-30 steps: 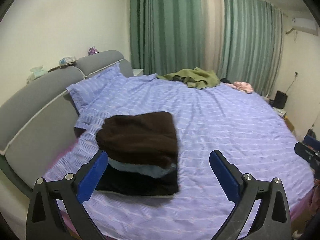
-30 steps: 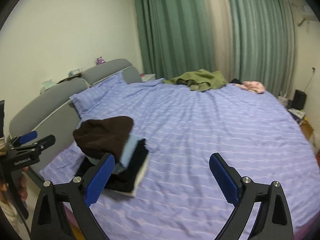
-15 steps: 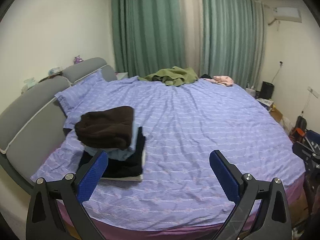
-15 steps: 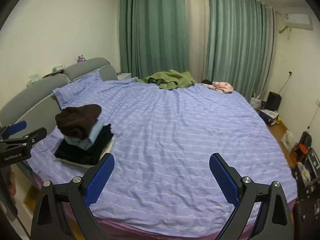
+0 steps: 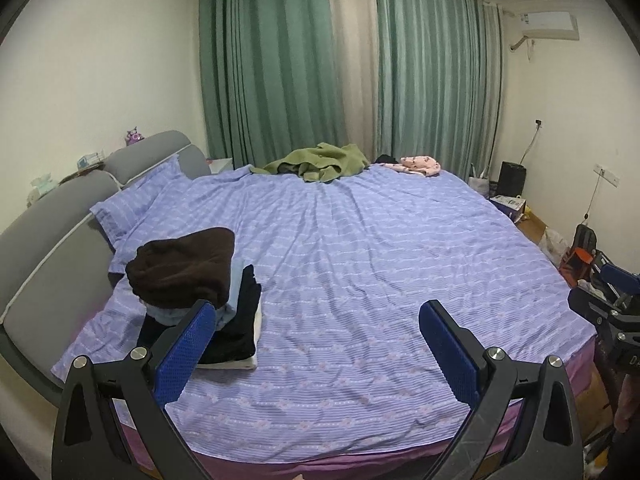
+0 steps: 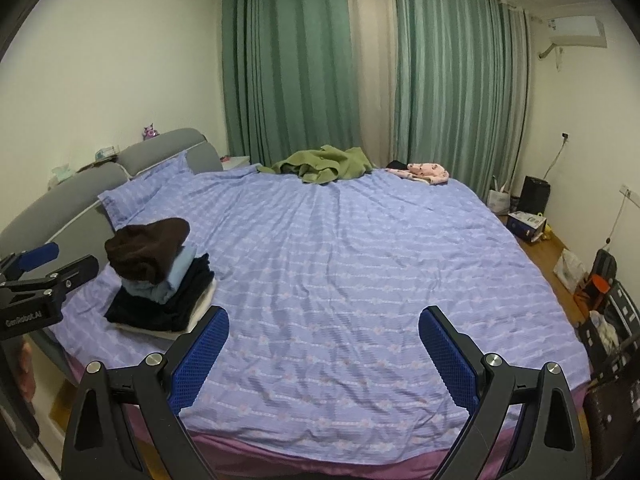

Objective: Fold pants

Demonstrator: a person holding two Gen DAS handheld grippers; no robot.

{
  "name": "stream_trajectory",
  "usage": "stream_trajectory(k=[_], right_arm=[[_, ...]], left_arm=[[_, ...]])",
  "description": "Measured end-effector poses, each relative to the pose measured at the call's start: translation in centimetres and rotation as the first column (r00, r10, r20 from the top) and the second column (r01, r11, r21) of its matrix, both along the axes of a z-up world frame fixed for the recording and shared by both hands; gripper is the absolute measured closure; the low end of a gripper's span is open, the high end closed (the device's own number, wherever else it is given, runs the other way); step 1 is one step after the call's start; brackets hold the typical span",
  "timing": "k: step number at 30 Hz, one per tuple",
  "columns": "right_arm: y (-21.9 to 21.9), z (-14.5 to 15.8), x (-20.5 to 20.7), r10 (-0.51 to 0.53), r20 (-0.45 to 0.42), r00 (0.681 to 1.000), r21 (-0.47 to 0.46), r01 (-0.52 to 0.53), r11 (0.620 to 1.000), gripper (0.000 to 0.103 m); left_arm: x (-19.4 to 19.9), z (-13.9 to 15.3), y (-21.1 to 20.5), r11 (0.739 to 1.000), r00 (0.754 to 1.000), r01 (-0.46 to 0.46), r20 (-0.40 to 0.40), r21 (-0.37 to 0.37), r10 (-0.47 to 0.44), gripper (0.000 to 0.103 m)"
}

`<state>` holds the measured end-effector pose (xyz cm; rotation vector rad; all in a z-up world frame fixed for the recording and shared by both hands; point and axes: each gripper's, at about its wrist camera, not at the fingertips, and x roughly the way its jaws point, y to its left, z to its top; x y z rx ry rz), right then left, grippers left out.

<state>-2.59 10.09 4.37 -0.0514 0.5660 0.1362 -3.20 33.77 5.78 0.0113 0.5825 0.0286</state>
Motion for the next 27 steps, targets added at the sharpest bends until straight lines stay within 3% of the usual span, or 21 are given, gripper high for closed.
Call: stream_trajectory(k=[27], right_arm=[[-1.5, 0.1, -0.6, -0.007, 0.018, 1.0, 0.008, 0.007, 1.0, 0.006]], left_arm=[[-0.5, 0.4, -2.2, 1.0, 1.0, 0.023, 0.01, -0.002, -0.023, 0.0]])
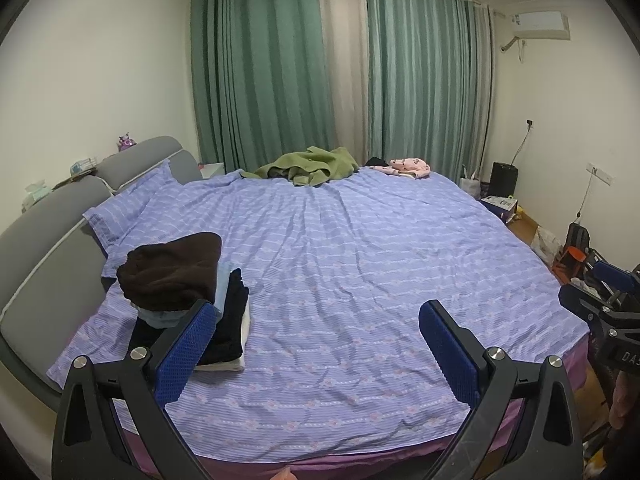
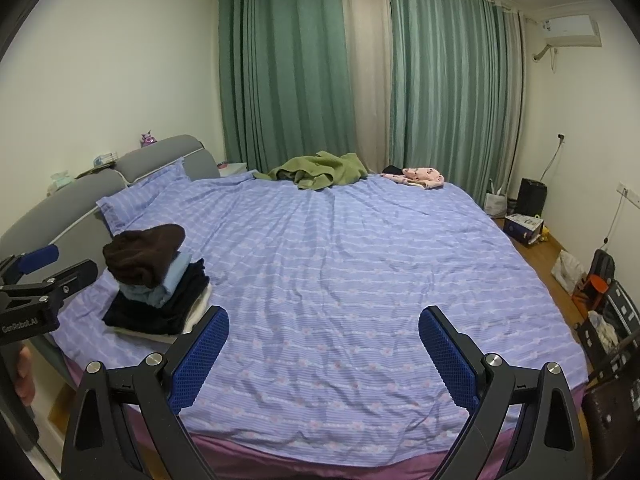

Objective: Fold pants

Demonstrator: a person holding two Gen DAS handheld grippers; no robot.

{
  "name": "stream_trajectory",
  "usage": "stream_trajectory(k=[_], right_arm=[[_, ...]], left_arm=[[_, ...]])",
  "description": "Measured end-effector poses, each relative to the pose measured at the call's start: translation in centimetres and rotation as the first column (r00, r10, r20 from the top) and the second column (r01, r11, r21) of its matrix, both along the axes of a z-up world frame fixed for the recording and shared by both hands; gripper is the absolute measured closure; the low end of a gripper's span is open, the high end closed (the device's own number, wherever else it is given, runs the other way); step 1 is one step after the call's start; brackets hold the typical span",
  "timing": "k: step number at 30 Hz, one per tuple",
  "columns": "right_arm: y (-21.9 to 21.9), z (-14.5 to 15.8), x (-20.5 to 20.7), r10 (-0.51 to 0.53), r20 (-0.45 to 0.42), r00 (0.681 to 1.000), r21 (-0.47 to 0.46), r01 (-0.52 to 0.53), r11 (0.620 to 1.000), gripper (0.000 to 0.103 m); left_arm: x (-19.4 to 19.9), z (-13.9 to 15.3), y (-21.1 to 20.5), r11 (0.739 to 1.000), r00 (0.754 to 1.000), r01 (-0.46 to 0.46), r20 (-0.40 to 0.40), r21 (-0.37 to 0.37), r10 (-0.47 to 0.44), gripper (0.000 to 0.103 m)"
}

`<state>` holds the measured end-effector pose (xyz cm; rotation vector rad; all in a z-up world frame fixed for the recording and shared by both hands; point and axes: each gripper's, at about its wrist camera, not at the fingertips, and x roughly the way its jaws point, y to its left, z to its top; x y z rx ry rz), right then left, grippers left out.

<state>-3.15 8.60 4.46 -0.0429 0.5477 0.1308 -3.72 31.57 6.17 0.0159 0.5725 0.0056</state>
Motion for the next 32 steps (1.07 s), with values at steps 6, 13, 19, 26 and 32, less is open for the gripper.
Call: stream_trajectory(k=[6, 13, 19, 26, 32], right_arm=[[-0.2, 0.0, -0.1, 0.0, -0.003, 1.0, -0.001, 0.0, 1.0, 0.006], [-0.7, -0.1, -0.2, -0.002, -0.01, 1.0, -0.001, 0.002, 1.0, 0.006], [-1.1, -0.1, -0.3, -0.002, -0.013, 1.0, -0.001, 0.002, 1.0, 0.006], [-2.1, -0.4, -0.5, 0.001, -0.022, 1.0, -0.001, -0.001, 1.0, 0.006], [-3.1, -0.7, -0.5, 0.002, -0.035, 0.999, 0.003, -0.002, 1.0, 0.006]], left_arm=[[-0.2, 0.0, -0.5, 1.0, 1.0, -0.002, 0.0, 0.01, 0.002, 0.0], [-0.3, 0.0, -0.5, 1.0, 1.0, -0.007, 0.0, 0.012, 0.007, 0.0], [-0.4, -0.4, -1.0, 1.0, 1.0, -0.022, -0.016, 0.007, 0.022, 0.0], [-0.3, -0.5, -1.2, 1.0, 1.0, -0.021, -0.021, 0.01, 0.021, 0.0], [-0.2, -1.2, -2.1, 1.0, 0.999, -0.024, -0.039, 0.013, 0.024, 0.0]])
